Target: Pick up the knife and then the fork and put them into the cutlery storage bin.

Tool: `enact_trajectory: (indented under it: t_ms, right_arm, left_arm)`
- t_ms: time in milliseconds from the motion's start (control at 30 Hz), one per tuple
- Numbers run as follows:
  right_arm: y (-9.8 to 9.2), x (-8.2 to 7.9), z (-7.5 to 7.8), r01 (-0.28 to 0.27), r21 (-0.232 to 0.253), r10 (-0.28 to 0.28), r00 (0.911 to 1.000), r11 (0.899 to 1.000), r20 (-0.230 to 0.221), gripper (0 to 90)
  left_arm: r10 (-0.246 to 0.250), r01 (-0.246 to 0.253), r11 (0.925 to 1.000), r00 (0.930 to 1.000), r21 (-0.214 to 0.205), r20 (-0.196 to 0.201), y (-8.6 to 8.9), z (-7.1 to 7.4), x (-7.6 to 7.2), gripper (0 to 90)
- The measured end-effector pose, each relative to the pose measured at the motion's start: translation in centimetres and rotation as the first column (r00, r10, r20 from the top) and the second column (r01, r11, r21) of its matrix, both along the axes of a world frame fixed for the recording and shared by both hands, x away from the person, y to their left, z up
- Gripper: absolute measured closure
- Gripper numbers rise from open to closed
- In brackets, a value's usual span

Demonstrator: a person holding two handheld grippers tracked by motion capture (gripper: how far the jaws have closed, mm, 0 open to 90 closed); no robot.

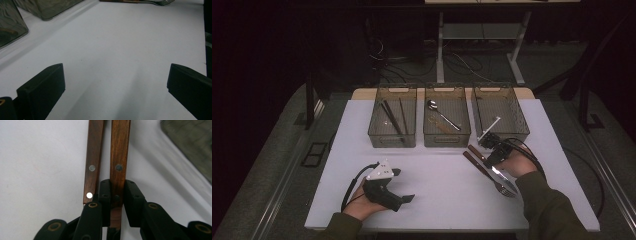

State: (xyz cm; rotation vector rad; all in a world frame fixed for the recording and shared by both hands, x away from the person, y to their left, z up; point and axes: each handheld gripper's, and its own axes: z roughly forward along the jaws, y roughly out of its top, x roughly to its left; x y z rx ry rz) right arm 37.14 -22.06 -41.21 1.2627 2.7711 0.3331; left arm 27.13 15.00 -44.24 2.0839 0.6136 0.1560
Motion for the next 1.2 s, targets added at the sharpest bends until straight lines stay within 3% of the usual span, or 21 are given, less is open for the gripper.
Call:
enact_trajectory:
  t_ms: [367,633,800,1033,1133,1200]
  right_arm:
    - [-2.6,-1.4,1.7,-0.004,0.135,-0.014,0.9916,0.991,0.129,76.5]
    - [-4.3,-1.9,2.3,-0.024,0.277,-0.031,0.9812,0.961,0.191,76.5]
    - [-5.3,-2.0,2.8,-0.011,0.339,-0.072,0.9699,0.941,0.233,76.6]
    - [-6.2,-2.2,3.2,-0.006,0.388,-0.117,0.9493,0.922,0.292,76.5]
    - [-6.6,-2.2,3.3,-0.006,0.409,-0.137,0.9371,0.913,0.321,76.5]
    - [-7.0,-2.3,3.5,-0.003,0.435,-0.160,0.9272,0.900,0.338,76.5]
  left_arm:
    - [0.000,0.000,1.0000,1.0000,-0.001,0.002,0.0,0.0,0.0,0.5]
    - [0.001,-0.001,1.0000,1.0000,-0.007,0.002,0.1,0.1,0.0,0.5]
    - [0.005,-0.005,0.9999,1.0000,-0.010,0.000,0.1,0.1,-0.1,0.5]
    - [0.005,-0.005,0.9999,1.0000,-0.011,0.000,0.1,0.1,-0.1,0.5]
    - [0.006,-0.006,0.9999,1.0000,-0.013,-0.001,0.1,0.1,-0.1,0.5]
    - [0.005,-0.005,0.9999,1.0000,-0.013,-0.001,0.1,0.1,-0.1,0.5]
